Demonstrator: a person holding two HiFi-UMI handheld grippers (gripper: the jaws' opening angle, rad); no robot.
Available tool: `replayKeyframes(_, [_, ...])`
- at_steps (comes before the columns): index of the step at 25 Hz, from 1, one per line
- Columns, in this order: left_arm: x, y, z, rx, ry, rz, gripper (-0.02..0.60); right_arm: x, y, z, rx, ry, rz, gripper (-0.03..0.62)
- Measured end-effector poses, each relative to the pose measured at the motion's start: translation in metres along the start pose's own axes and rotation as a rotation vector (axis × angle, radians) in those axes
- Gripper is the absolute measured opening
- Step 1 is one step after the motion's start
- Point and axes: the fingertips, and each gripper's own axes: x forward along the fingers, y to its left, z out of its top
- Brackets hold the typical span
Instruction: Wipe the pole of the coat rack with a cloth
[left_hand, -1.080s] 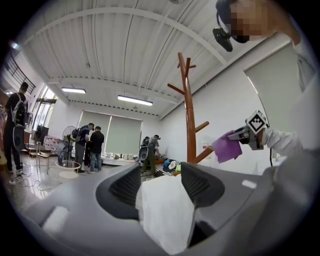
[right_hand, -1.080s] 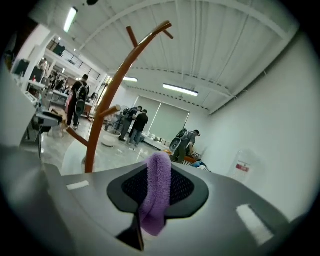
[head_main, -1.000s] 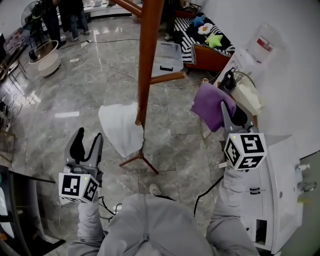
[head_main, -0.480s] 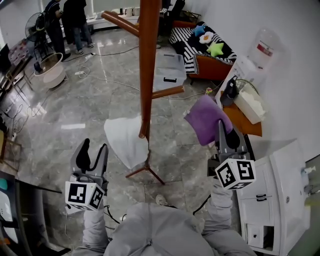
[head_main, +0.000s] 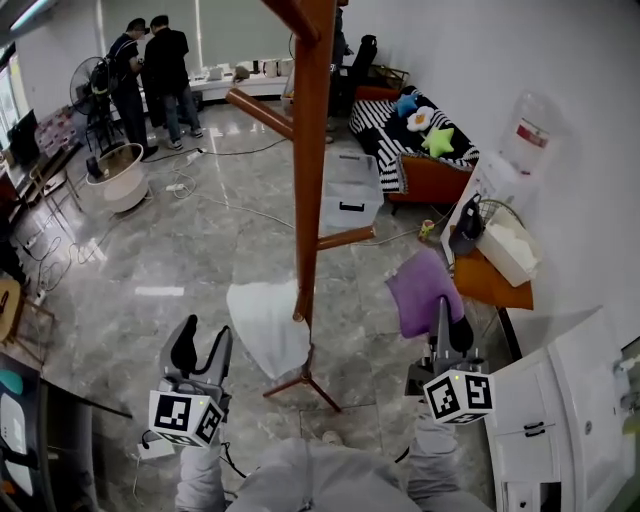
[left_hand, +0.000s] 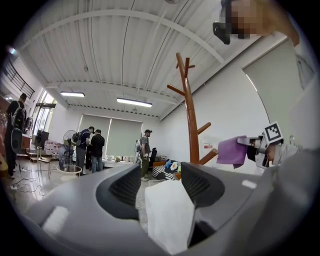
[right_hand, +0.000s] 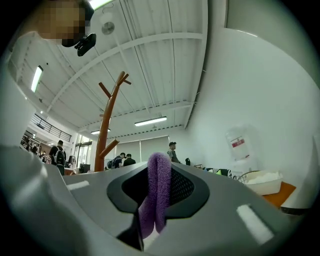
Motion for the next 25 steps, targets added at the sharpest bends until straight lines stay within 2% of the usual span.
replayKeyframes(25, [0.009, 0.004, 0.009, 0.016, -0.031, 0.018, 0.272, 0.010, 0.009, -0.008, 0.001, -0.013, 0.031, 0.063])
